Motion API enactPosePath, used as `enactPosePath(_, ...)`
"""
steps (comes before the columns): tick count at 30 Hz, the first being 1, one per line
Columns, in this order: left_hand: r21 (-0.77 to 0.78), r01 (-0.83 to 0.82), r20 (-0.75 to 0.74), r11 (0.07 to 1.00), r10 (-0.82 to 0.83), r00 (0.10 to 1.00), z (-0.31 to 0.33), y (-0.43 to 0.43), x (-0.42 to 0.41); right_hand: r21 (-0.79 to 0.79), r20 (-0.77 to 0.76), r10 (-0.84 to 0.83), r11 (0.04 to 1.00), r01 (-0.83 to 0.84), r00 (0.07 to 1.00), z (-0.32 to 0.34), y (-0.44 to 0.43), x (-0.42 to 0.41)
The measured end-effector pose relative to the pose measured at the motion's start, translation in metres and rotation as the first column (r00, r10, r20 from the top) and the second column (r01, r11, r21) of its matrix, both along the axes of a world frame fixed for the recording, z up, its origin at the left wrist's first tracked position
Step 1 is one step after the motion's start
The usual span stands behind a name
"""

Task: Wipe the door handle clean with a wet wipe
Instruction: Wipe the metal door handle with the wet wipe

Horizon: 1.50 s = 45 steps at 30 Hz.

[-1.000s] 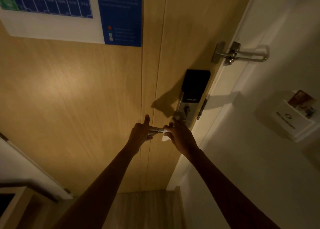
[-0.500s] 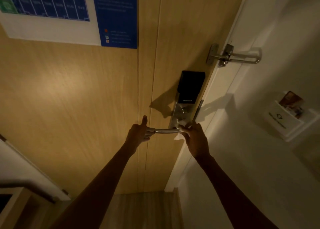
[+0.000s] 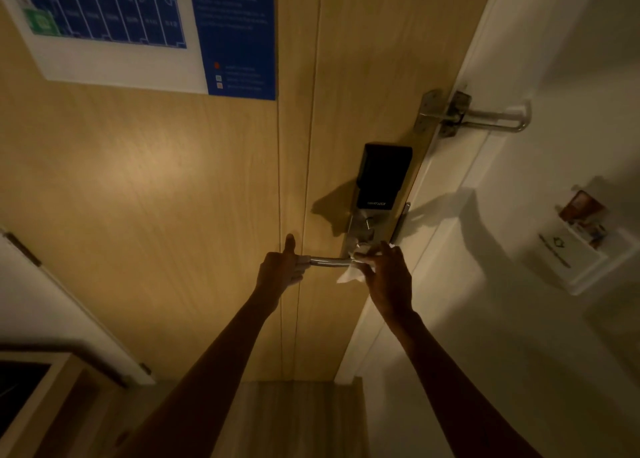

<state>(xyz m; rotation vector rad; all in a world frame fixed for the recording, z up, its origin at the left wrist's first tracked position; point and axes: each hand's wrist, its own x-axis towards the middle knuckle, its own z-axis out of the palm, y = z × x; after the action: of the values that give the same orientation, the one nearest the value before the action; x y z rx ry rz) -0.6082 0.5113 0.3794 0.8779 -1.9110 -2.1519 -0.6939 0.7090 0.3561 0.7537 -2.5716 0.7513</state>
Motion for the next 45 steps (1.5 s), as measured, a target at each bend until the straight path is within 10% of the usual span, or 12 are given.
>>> enactPosePath(31, -0.025, -0.149, -0.037, 0.989, 0.148, 0.988, 0.010, 0.032, 0.008, 0.100, -0.022, 0.111, 0.989, -0.108, 0.994, -0.016, -0.008, 0.000)
enactPosePath(45, -0.053, -0.168, -0.035, 0.984, 0.166, 0.985, 0.010, 0.038, 0.011, -0.100, 0.008, 0.269, 0.958, -0.267, 0.963, -0.016, 0.001, 0.013)
